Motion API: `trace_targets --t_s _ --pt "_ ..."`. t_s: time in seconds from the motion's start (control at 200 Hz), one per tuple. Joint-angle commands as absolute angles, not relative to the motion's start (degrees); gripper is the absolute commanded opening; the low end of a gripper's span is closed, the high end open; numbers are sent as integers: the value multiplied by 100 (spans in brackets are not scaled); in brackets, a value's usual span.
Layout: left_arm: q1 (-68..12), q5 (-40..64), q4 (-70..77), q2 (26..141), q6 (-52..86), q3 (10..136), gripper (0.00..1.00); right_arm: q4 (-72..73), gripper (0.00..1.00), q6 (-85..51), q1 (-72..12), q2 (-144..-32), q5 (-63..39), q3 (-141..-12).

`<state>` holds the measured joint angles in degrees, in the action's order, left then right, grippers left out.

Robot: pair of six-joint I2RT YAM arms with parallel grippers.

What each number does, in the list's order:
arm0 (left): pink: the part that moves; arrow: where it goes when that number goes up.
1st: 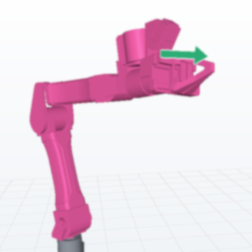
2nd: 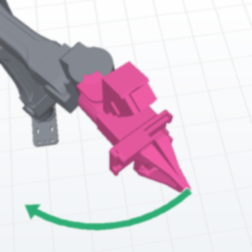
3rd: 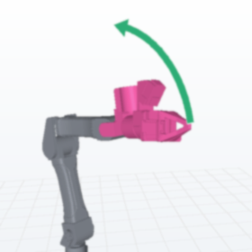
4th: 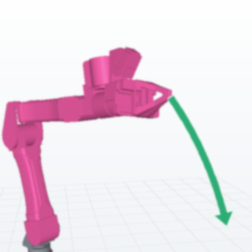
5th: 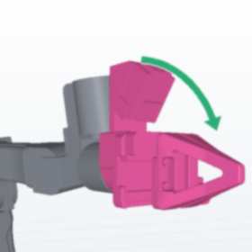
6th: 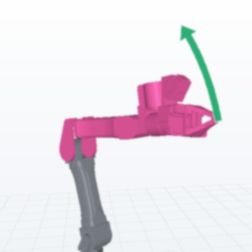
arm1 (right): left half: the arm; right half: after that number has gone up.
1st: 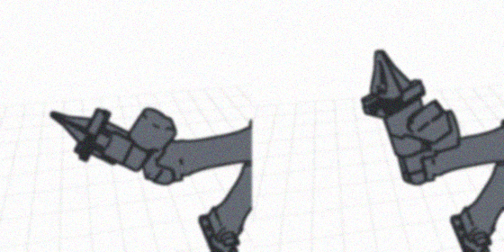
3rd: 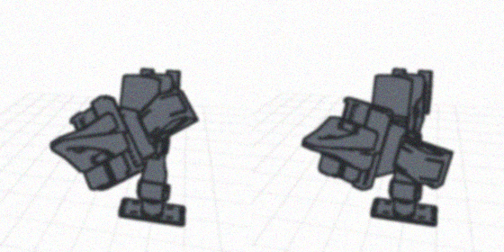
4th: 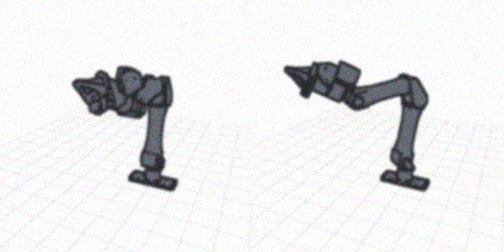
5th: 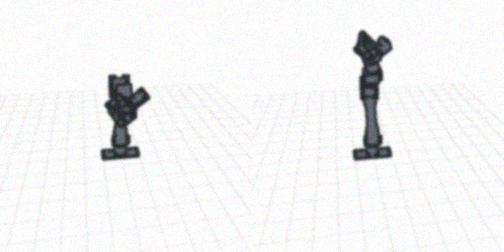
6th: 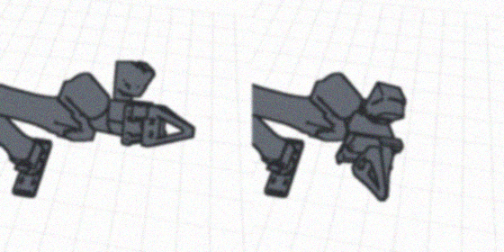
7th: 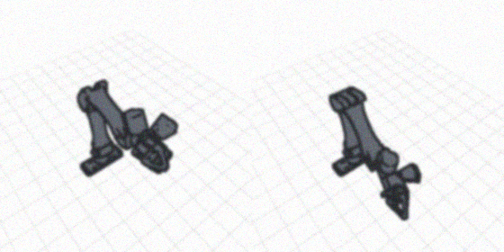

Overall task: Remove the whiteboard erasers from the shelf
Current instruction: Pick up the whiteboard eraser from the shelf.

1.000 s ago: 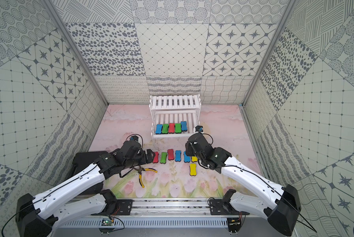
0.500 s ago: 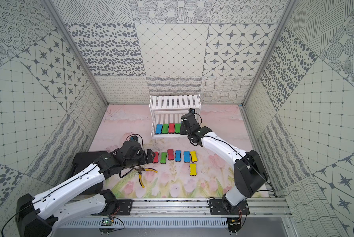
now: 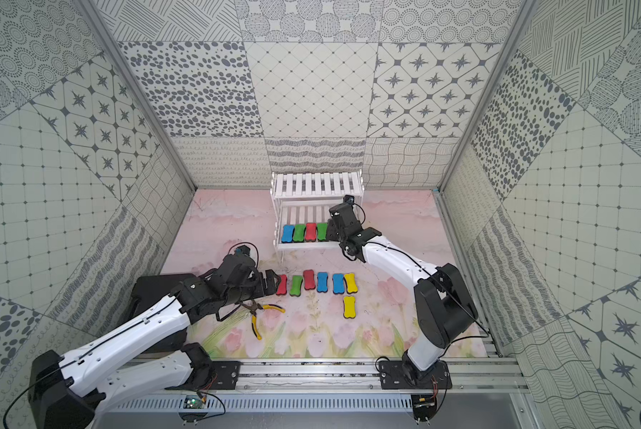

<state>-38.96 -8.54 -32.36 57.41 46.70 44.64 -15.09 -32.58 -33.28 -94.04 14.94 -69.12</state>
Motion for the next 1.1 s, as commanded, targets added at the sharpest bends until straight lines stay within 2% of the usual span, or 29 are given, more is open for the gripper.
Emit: trace_targets --t_s 0.0,0.265,0.44,0.53,0.99,1.096 --pt "-3876 -831 -3283 5772 4680 4491 99 -1508 37 -3304 -3284 -9402 1502 -6721" --pt "-3859 -809 -3269 5817 4688 4475 99 -1634 37 -2986 -3278 -8971 1487 -6546" --pt "-3858 -783 -3257 5836 4700 4490 99 -1684 51 -2684 -3309 -8882 1292 -6874" --pt "-3859 -787 -3234 5827 4717 4490 99 -1730 54 -2661 -3313 -8915 1327 -6971" --pt "-3834 -817 -3245 5886 4695 4450 99 -1779 52 -2690 -3313 -9526 1272 -7156" --pt "-3823 -813 -3254 5893 4695 4455 99 -1808 48 -2738 -3313 -9578 1327 -7122"
